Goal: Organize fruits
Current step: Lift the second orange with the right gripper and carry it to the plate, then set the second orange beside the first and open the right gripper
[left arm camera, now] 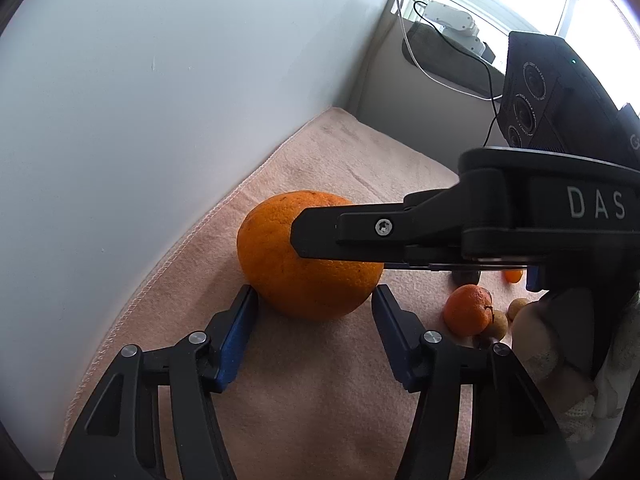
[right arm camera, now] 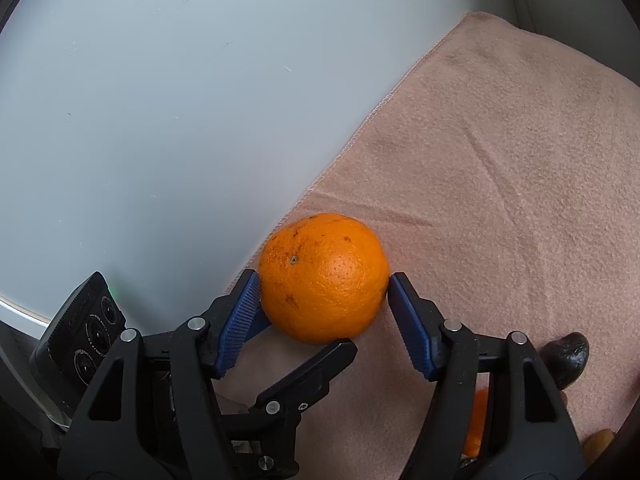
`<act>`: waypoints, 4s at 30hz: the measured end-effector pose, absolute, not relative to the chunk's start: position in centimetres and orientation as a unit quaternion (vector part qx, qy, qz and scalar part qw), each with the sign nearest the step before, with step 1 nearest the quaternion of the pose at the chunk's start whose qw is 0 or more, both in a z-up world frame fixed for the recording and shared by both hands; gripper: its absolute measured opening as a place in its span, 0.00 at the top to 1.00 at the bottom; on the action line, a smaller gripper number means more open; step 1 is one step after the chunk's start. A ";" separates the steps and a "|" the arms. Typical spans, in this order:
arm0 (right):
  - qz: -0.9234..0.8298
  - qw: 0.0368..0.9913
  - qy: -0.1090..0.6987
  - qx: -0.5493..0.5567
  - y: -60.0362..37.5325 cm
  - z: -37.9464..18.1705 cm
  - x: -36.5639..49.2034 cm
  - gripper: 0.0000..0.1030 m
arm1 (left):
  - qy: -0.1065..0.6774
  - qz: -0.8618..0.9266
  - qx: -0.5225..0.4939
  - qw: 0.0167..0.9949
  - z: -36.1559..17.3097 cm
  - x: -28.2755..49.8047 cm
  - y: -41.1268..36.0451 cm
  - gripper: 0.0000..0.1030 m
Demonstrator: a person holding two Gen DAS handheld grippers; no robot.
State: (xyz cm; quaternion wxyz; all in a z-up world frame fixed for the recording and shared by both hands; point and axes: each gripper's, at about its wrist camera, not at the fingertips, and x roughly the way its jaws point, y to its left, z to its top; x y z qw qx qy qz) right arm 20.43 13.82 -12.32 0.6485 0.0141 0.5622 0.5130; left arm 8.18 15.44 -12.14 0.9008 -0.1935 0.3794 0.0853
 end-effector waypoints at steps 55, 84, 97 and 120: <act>0.402 0.760 0.491 0.139 -14.4 -4.3 17.2 0.35 | 0.343 -0.091 -0.102 0.929 -5.6 8.0 -4.7 0.44; 0.286 0.784 0.513 0.199 -27.7 -7.8 18.3 0.35 | 0.399 -0.205 -0.064 0.892 -7.4 11.4 -15.8 0.45; 0.261 0.797 0.512 0.187 -28.9 -7.5 18.1 0.35 | 0.383 -0.220 -0.041 0.896 -6.5 10.6 -17.1 0.47; 0.246 0.850 0.432 0.174 -29.5 -4.2 14.3 0.22 | 0.358 -0.187 -0.031 0.914 -4.2 6.8 -12.6 0.35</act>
